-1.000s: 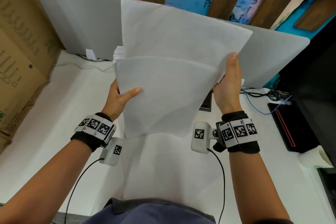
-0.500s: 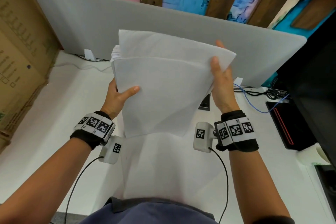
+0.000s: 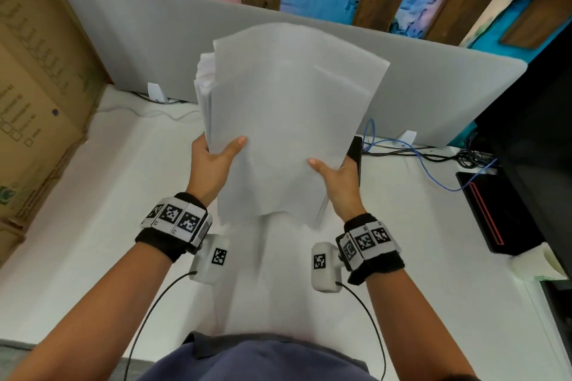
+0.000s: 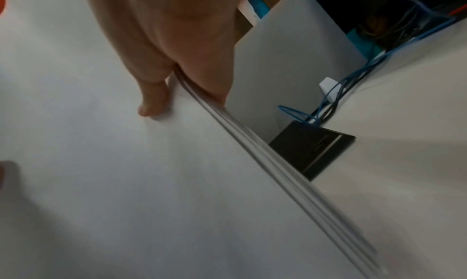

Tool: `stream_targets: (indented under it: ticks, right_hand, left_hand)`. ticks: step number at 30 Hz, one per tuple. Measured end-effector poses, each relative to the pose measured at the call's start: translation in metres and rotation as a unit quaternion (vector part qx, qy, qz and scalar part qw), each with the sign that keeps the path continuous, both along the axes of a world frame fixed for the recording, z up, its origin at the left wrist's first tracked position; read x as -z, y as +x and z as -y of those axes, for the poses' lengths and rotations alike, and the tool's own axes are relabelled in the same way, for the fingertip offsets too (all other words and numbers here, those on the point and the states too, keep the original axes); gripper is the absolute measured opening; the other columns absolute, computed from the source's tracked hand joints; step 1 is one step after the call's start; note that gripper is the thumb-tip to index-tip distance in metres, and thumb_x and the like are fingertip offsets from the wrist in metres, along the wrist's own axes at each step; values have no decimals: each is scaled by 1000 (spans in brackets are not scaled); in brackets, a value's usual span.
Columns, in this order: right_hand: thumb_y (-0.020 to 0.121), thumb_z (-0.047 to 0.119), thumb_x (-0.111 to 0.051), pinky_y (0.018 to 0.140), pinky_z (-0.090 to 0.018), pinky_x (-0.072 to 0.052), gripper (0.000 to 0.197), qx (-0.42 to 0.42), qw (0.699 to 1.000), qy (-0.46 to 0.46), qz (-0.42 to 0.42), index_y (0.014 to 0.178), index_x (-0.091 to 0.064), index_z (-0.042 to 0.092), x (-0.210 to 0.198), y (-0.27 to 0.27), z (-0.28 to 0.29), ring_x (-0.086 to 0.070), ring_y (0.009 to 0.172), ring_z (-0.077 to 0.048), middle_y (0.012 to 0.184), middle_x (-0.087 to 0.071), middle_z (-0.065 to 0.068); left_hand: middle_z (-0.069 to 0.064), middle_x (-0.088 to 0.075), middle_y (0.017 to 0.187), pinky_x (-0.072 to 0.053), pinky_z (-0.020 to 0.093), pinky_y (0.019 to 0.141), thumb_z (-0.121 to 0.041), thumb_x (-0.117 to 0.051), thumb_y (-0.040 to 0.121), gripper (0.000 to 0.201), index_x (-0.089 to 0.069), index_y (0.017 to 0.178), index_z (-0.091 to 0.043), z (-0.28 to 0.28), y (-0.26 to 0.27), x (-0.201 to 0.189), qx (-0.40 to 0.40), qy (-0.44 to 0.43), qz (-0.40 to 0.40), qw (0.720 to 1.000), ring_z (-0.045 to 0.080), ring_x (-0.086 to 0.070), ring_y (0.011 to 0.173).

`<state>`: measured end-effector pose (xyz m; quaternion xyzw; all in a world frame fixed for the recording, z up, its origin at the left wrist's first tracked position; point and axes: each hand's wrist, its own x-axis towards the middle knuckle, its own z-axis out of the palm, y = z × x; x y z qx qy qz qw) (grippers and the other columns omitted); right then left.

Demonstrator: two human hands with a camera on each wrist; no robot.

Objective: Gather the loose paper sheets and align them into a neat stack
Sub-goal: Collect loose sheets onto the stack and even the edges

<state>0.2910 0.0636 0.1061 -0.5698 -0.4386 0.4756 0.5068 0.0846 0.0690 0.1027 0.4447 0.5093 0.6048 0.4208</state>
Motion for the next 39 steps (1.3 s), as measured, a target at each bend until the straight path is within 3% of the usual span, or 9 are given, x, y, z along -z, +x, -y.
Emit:
stream_targets:
  ticks: [4, 10, 13, 19, 23, 27, 31, 35, 39]
  right_hand:
    - [77, 1, -70, 70, -13, -51, 32, -11, 999, 44, -23, 93, -58, 26, -18, 5, 1, -65, 78, 3, 91, -66, 9]
    - [87, 18, -62, 74, -22, -54, 6, 31, 989, 86, -114, 89, -59, 23, -54, -3, -1, -66, 76, 0, 84, -67, 10]
    - [77, 48, -51, 89, -36, -51, 29, 71, 983, 102, -138, 91, -59, 24, -69, -10, -2, -63, 91, -13, 91, -65, 5]
    - [72, 68, -45, 85, -39, -46, 54, 130, 971, 125, -157, 90, -58, 19, -84, -19, 2, -55, 92, -21, 93, -56, -3]
    - [62, 59, -56, 107, -54, -35, 41, 145, 969, 120, -159, 87, -63, 27, -88, -21, 5, -53, 113, -32, 103, -57, -3]
    - [58, 49, -58, 101, -52, -39, 40, 130, 973, 135, -134, 92, -59, 29, -88, -20, 8, -54, 106, -30, 106, -55, -5]
    - [59, 72, -59, 107, -49, -36, 63, 131, 972, 116, -158, 104, -61, 29, -88, -22, 14, -51, 120, -25, 121, -58, -7]
    - [62, 58, -60, 107, -49, -36, 52, 131, 976, 89, -151, 105, -62, 28, -88, -18, 11, -51, 119, -28, 123, -56, -8]
    - [61, 45, -58, 95, -39, -42, 42, 133, 977, 97, -137, 101, -60, 30, -86, -17, 11, -52, 103, -21, 105, -53, 2]
  left_hand:
    - [-19, -71, 75, -51, 14, 66, -4, -70, 78, 24, -60, 89, -23, 9, -5, -6, 11, 24, -5, 1000, -3, -66, 75]
    - [-20, -70, 84, -51, 16, 70, -37, -71, 62, 41, -59, 98, -22, 9, -9, -31, -12, 73, 20, 997, 0, -66, 83]
    - [-17, -69, 84, -50, 19, 74, -38, -66, 70, 36, -57, 99, -20, 8, -1, -49, -42, 117, 27, 992, 2, -64, 83]
    - [1, -60, 89, -50, 30, 80, -45, -58, 76, 50, -54, 104, -3, 11, 11, -66, -92, 159, 49, 982, 14, -58, 84]
    - [-7, -63, 88, -50, 24, 78, -44, -60, 76, 51, -53, 106, -3, 14, 10, -63, -82, 156, 41, 984, 8, -62, 84]
    - [-2, -61, 89, -49, 24, 78, -68, -59, 71, 68, -55, 102, -7, 15, 9, -64, -87, 164, 28, 982, 9, -60, 84]
    - [1, -58, 92, -46, 32, 82, -82, -48, 66, 86, -57, 102, -4, 15, 10, -68, -108, 162, 13, 981, 17, -56, 90]
    - [-11, -56, 91, -42, 36, 95, -72, -44, 71, 60, -59, 95, -19, 15, 10, -76, -128, 131, 19, 983, 13, -53, 97]
    - [-18, -53, 75, -39, 20, 80, -56, -45, 72, 41, -58, 83, -19, 13, 11, -79, -131, 122, 41, 983, 4, -50, 80]
